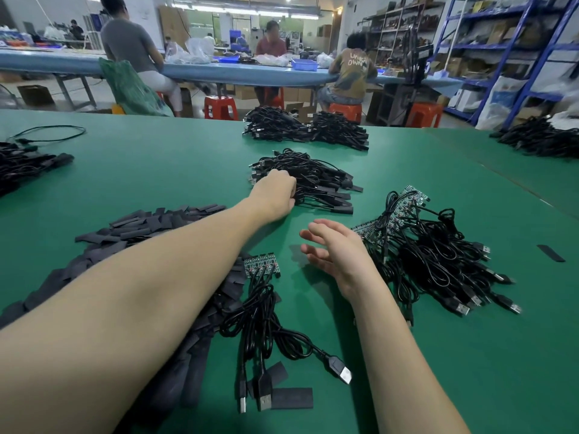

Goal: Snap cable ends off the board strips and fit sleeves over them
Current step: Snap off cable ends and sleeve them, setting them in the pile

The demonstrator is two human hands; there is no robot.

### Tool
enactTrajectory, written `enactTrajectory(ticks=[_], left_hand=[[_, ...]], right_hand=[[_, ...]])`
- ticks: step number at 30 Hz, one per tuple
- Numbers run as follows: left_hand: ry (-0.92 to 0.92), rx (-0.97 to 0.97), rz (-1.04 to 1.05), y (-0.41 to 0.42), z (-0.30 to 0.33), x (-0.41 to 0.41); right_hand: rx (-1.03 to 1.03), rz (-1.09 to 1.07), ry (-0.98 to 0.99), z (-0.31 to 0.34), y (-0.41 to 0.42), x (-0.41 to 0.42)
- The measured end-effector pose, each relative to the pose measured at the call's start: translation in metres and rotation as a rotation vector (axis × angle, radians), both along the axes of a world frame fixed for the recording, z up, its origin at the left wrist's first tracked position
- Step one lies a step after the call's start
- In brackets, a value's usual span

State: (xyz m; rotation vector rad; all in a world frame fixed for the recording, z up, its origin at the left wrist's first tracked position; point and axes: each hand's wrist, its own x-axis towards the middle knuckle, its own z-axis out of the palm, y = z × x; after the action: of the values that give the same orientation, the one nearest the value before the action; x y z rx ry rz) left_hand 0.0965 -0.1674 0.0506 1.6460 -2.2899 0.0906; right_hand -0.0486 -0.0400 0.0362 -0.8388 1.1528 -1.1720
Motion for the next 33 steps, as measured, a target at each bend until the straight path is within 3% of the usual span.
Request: enactTrajectory(ticks=[4,10,13,15,18,22,26,33], left_hand=[[0.196,-0.063,-0.003,0.024,0.006,0.011],[0.663,0.014,0.047,0.096,0.006,0.028],[0.799,0.056,0.066,0.127,-0.005,0.033],[0.84,0.077,0.074,0.135,-0.01,0.036],[0.928,0.118,0.047,0.141,-0.008,0.038],[1.294,0.343,0.023,0.144,-0.003,0.034],[1.574,0.555,-0.007,0.147,-0.002,0.027],[1.661,0.727,-0.1,0.147,0.0,0.034]], right_hand=[[-0.046,0.031,0.225,-0.004,0.0,0.002],[-0.246,0.225,1.001,-0.011,0.004,0.021],[-0.257,0.262,1.097,-0.011,0.006,0.033],[-0.227,0.247,0.949,-0.007,0.006,0.032],[-0.16,0.229,0.537,0.004,0.008,0.021],[-0.024,0.268,0.04,0.013,0.01,0.006],[-0.008,0.309,-0.063,0.015,0.01,0.003],[0.03,0.322,-0.193,0.016,0.01,0.008]])
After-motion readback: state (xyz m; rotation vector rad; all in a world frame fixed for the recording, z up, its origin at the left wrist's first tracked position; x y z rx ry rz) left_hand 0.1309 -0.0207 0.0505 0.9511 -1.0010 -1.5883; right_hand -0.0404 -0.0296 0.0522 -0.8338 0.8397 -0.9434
